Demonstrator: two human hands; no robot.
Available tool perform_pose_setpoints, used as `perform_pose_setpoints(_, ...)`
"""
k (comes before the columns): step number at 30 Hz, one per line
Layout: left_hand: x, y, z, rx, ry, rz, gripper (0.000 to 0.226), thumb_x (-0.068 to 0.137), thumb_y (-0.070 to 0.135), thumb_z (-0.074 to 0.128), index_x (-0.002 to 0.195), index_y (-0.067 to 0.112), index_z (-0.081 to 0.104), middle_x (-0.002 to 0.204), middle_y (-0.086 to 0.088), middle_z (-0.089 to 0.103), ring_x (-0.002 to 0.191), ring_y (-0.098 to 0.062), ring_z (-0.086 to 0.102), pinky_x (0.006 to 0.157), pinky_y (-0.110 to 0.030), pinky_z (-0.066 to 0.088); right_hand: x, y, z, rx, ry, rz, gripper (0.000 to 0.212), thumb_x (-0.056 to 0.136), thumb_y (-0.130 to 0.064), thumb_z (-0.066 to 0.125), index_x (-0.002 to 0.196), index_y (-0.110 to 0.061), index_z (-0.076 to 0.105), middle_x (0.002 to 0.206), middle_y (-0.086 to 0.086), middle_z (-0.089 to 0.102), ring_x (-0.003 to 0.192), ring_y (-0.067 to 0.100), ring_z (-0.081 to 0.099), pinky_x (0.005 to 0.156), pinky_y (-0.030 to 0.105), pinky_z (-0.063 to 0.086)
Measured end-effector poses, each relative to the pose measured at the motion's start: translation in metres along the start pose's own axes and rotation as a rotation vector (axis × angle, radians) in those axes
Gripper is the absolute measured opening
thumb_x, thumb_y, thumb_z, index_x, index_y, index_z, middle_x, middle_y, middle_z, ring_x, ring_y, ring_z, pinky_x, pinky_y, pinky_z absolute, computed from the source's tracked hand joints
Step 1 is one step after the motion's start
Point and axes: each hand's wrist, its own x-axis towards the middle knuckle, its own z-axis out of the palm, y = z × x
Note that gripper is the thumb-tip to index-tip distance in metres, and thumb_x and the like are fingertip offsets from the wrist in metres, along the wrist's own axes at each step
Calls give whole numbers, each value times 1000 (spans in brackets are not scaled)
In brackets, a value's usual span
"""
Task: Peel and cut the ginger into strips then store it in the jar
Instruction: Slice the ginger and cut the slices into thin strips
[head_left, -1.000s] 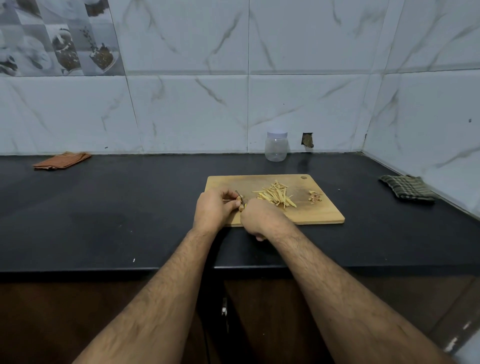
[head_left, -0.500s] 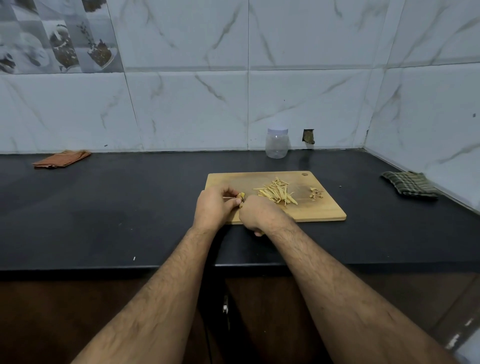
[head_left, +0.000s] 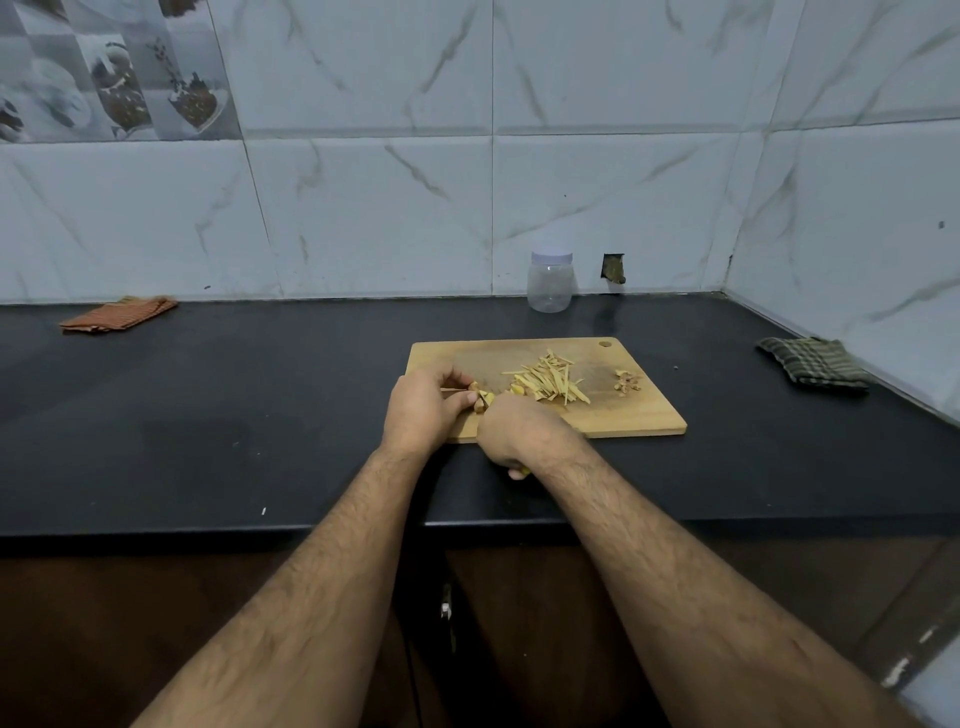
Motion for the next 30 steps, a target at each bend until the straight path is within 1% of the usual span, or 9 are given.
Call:
perform_pose_setpoints(2,0,1,-1,6,4,0,10,83,20,79,86,27,71,83,20,66,86,-2,63,75,-16,46,-6,7,3,20,7,13,15,97,-9,44,86,-4,53,65,6,60,40,15,54,39,20,39)
perform_pose_setpoints(5,-1,2,-1,1,-1,-6,13,84,21,78,83,31,69,80,23,63,83,4,59,67,-6,38,-17,20,3,35,32,31,15,97,-14,47,92,-7,60,71,5,62,49,17,59,50,26,49)
perform_pose_setpoints(10,-1,1,0,-17,7,-15,21,82,22,80,76,37,67,83,20,67,88,-1,63,74,-15,44,-23,25,3,-11,89,15,8,96,-14,48,91,-14,54,82,3,56,83,23,65,78,35,58)
perform_pose_setpoints(15,-3,3,0,-31,6,-16,19,83,22,80,78,37,69,85,20,68,88,0,62,67,-7,39,-14,22,2,11,111,11,13,96,-10,47,87,-11,56,81,4,58,78,24,62,71,34,55)
perform_pose_setpoints(18,-4,4,-1,-43,10,-2,21,83,19,79,77,37,69,79,25,65,81,6,60,63,-1,38,-11,17,0,-19,108,-24,14,91,-2,48,80,-6,56,66,5,53,60,20,52,53,30,40)
perform_pose_setpoints(20,-5,4,-1,-47,15,8,24,83,18,79,75,37,69,77,25,65,78,7,60,63,0,39,-10,12,-1,-46,107,-34,13,89,3,49,79,-5,54,63,6,51,57,18,46,49,30,33)
perform_pose_setpoints(24,-5,5,-1,-51,10,-2,25,83,17,79,75,37,67,77,25,65,76,9,59,62,0,39,-6,10,1,27,146,-24,16,94,-5,47,98,-5,62,77,8,57,71,25,57,61,30,43)
perform_pose_setpoints(26,-5,5,-1,-57,11,1,23,83,16,79,76,36,69,79,23,67,75,13,58,63,1,39,-5,11,3,35,155,-42,21,95,-7,46,107,-4,64,81,9,57,79,27,57,67,31,43)
perform_pose_setpoints(30,-4,2,0,-55,15,12,15,83,15,79,82,30,75,76,26,65,77,14,59,65,1,39,-5,15,9,60,237,-126,17,101,-18,41,97,-13,56,106,16,64,101,35,63,72,36,42)
